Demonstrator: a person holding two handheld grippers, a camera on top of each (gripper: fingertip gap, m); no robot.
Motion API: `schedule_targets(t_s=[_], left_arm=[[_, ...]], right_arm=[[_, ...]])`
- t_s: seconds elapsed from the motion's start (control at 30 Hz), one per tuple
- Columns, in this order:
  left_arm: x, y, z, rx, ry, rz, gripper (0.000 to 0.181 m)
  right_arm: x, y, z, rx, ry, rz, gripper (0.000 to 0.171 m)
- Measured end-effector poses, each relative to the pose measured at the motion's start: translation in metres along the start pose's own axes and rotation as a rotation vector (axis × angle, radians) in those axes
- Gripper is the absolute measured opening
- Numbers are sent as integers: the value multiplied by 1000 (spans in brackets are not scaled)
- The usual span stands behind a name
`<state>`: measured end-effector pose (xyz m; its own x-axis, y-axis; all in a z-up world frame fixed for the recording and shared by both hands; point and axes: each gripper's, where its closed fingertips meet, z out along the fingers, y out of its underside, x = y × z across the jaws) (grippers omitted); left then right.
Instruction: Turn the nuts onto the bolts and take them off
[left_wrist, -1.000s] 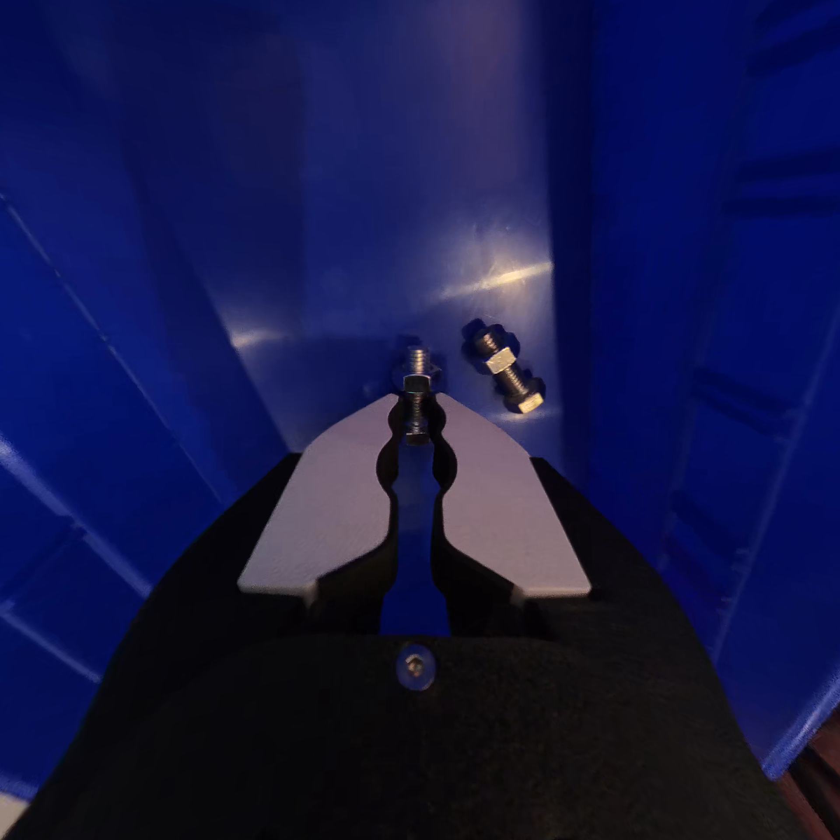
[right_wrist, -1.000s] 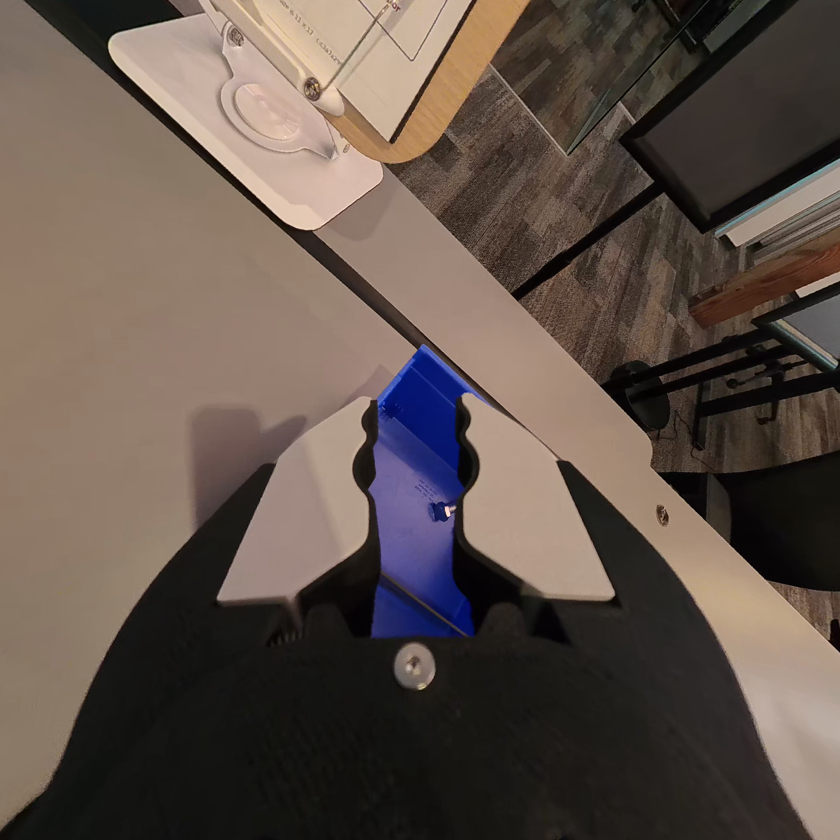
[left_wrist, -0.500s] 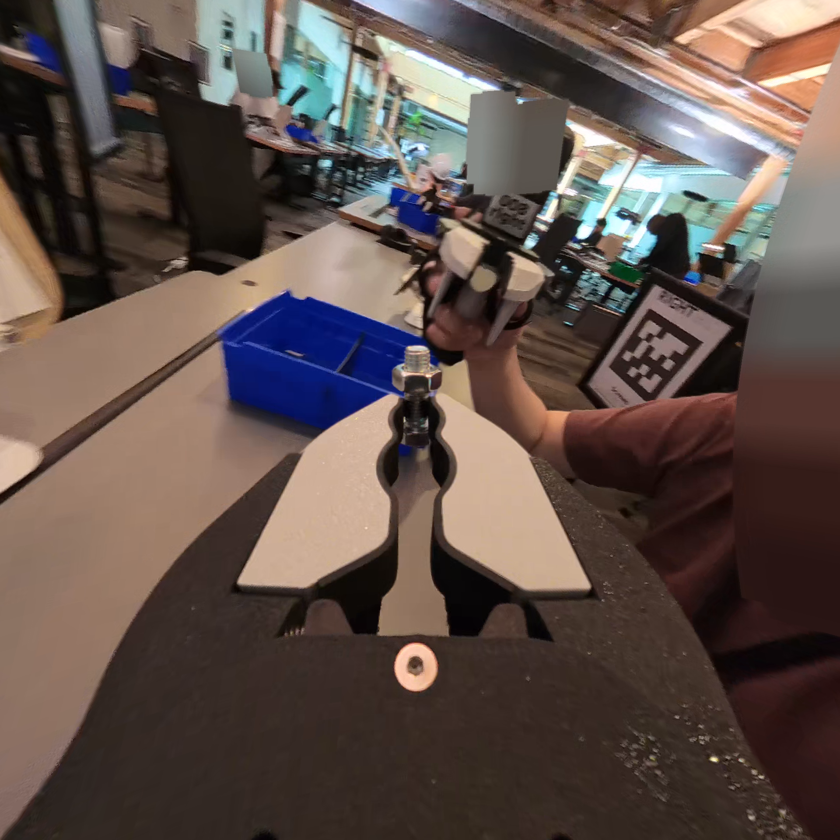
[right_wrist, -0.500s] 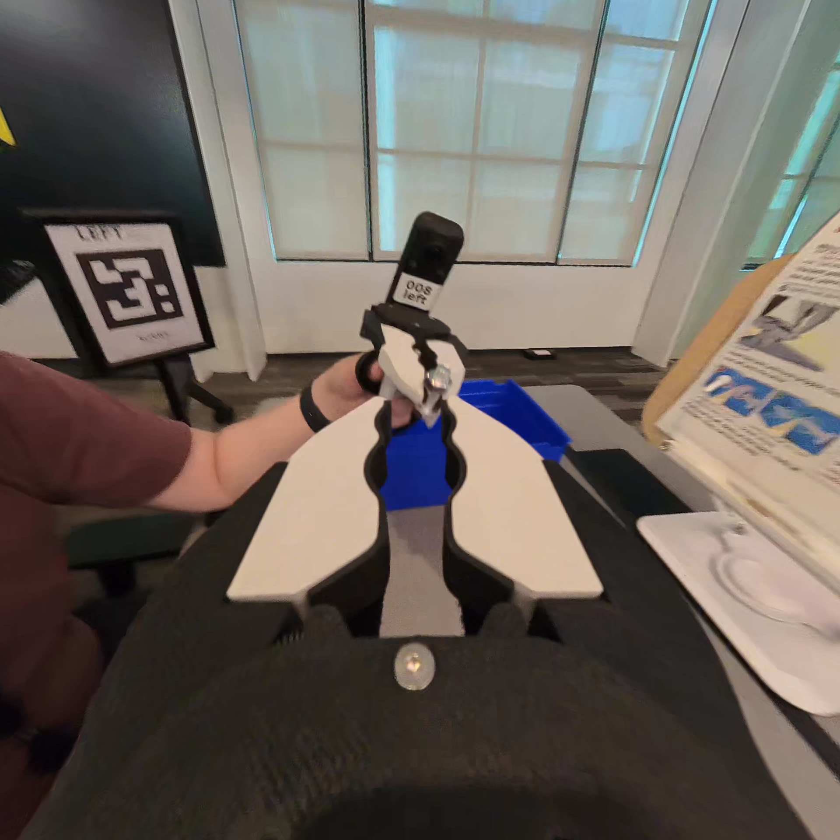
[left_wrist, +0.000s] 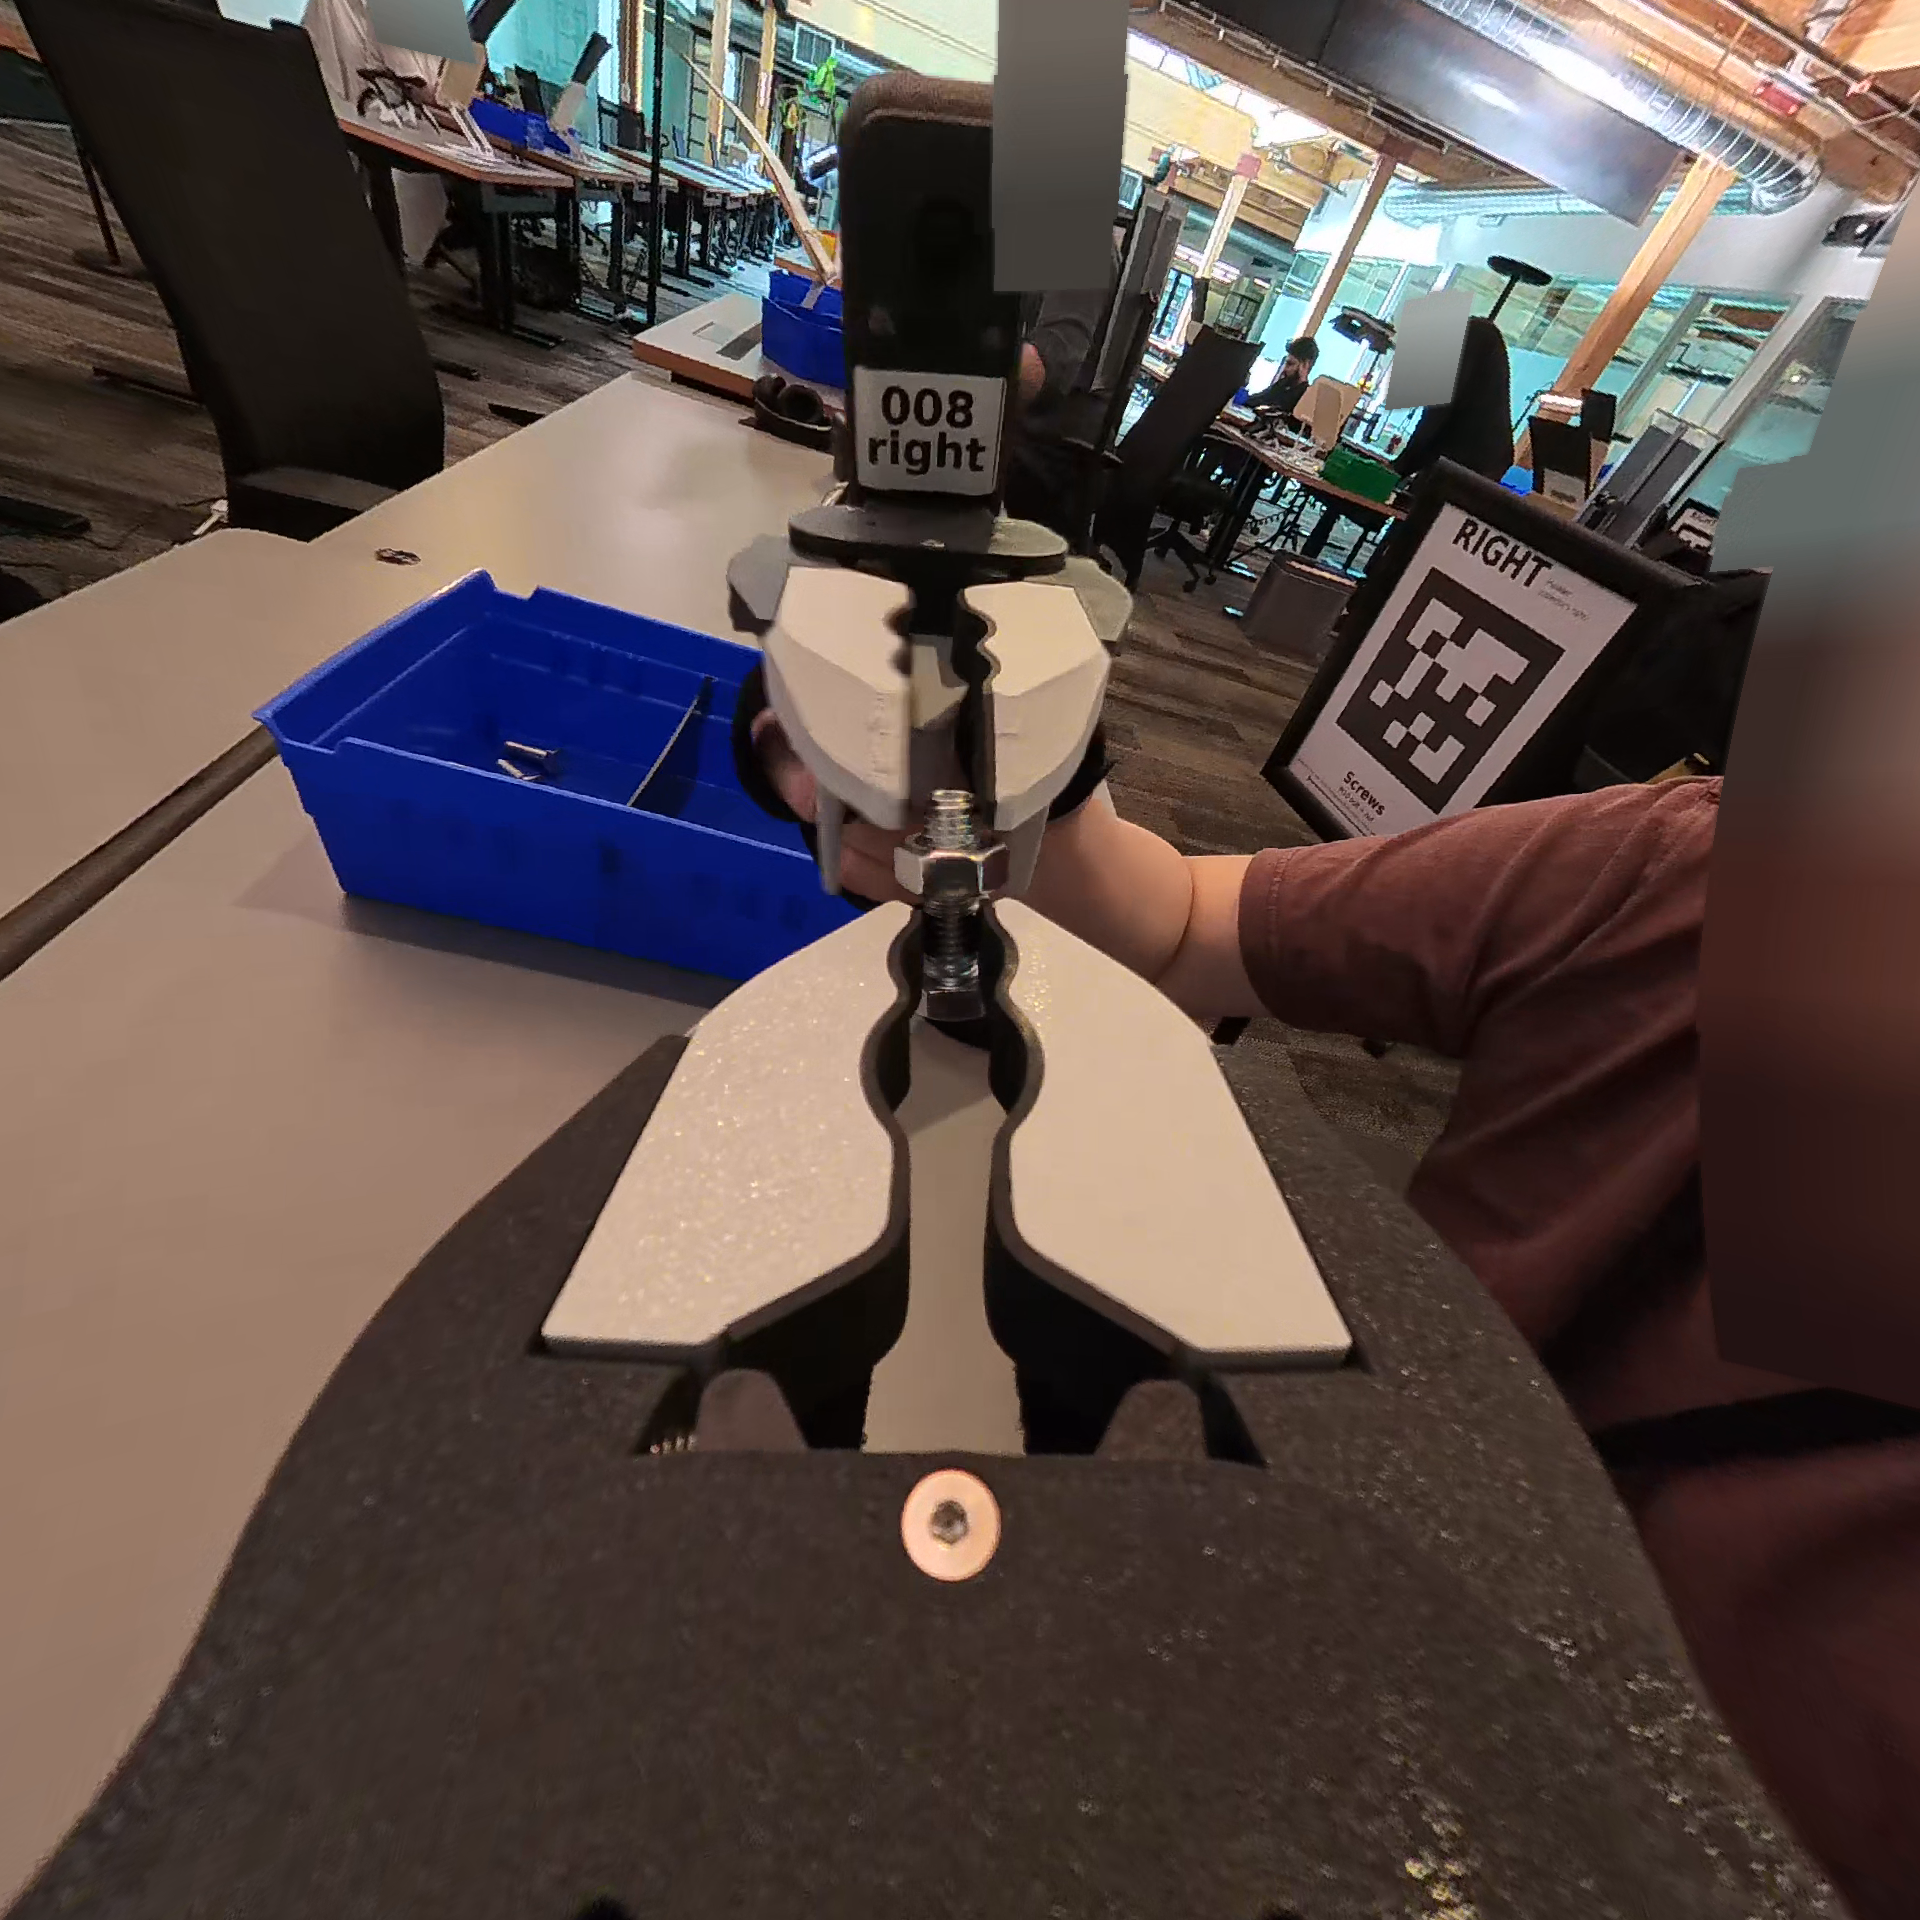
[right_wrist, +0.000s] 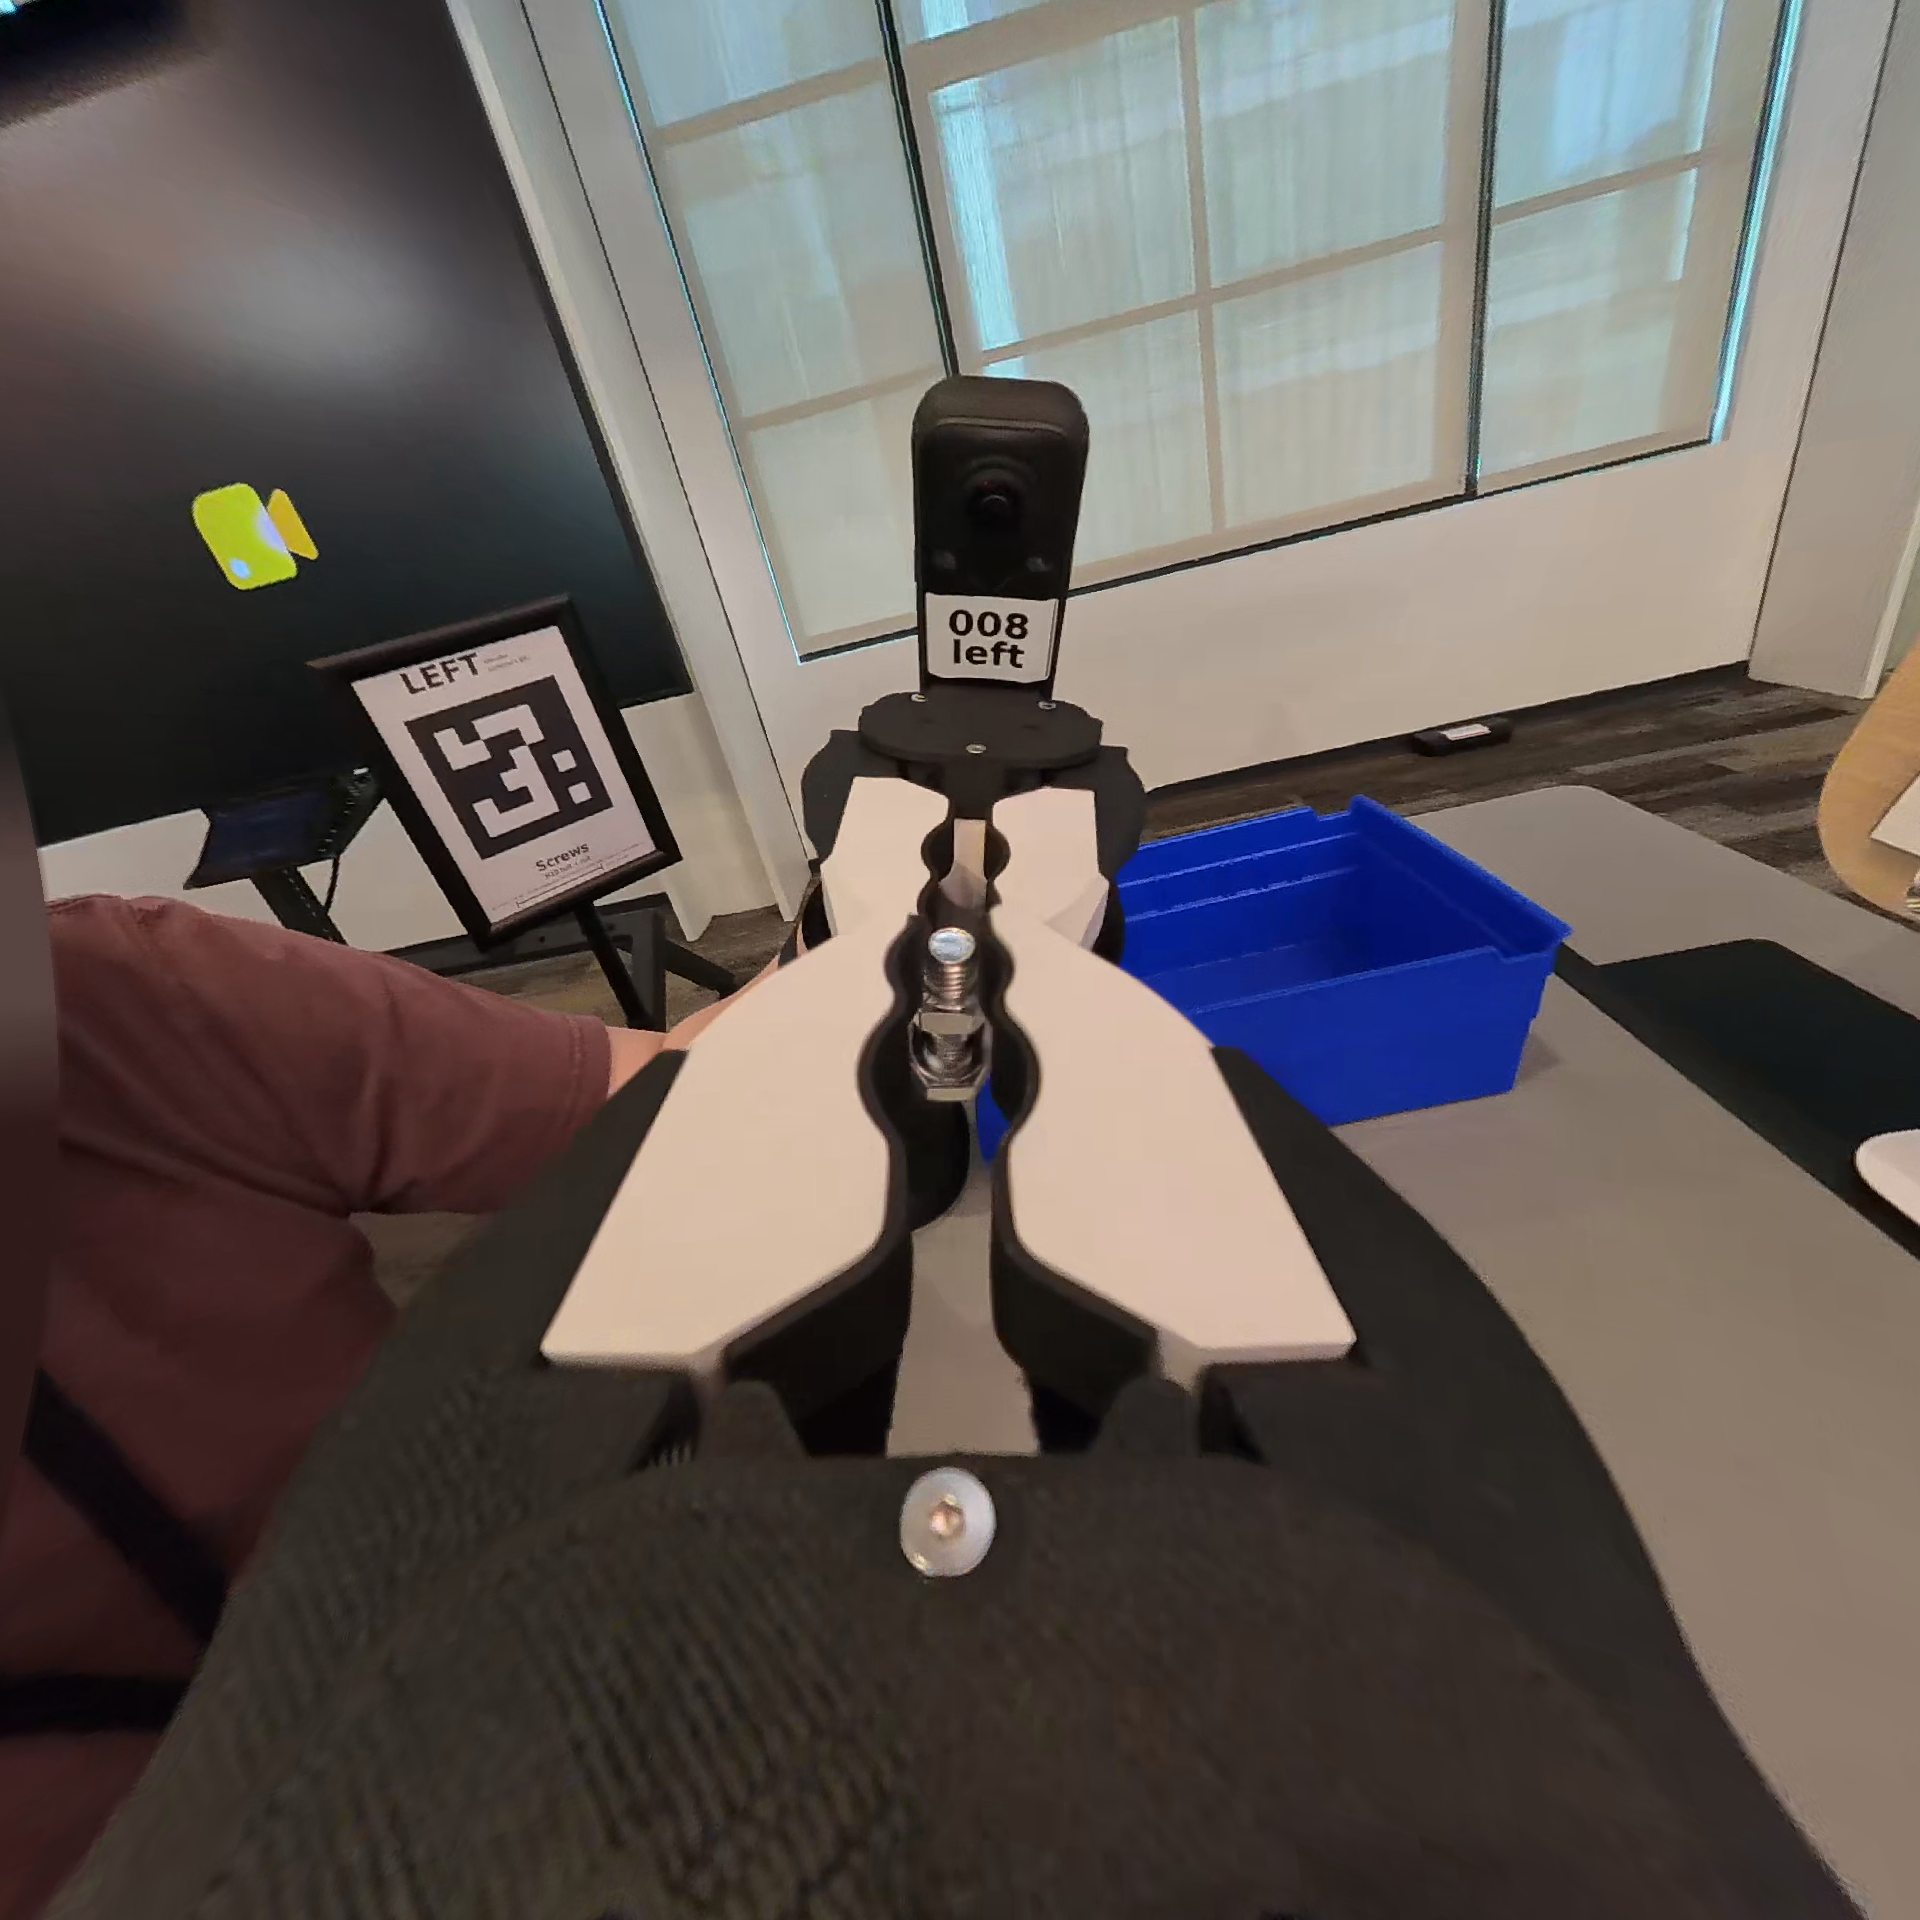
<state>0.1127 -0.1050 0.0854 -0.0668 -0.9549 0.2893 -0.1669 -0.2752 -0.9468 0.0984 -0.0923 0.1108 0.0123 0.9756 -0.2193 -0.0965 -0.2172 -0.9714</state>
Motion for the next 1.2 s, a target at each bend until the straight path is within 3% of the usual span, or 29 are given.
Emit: schedule_targets(t_s=[0.33, 0.43, 0.57, 0.73, 0.9, 1.2], left_arm=[[-3, 3, 2, -3, 17, -11, 9], [-2, -1, 0, 18, 17, -2, 9], [-1, -3, -1, 25, 12, 7, 9], [3, -2, 1, 15, 25, 13, 9], [-2, -11, -11, 61, 6, 9, 32], [17, 21, 17, -92, 102, 102, 31]], right_arm=[[2, 2, -1, -5, -9, -3, 10], [6, -1, -2, 22, 12, -2, 21], [0, 1, -1, 5, -33, 1, 11], [-4, 2, 0, -1, -38, -35, 10], [-5, -1, -2, 8, -22, -55, 10], [-31, 2, -6, -40, -171, -183, 10]])
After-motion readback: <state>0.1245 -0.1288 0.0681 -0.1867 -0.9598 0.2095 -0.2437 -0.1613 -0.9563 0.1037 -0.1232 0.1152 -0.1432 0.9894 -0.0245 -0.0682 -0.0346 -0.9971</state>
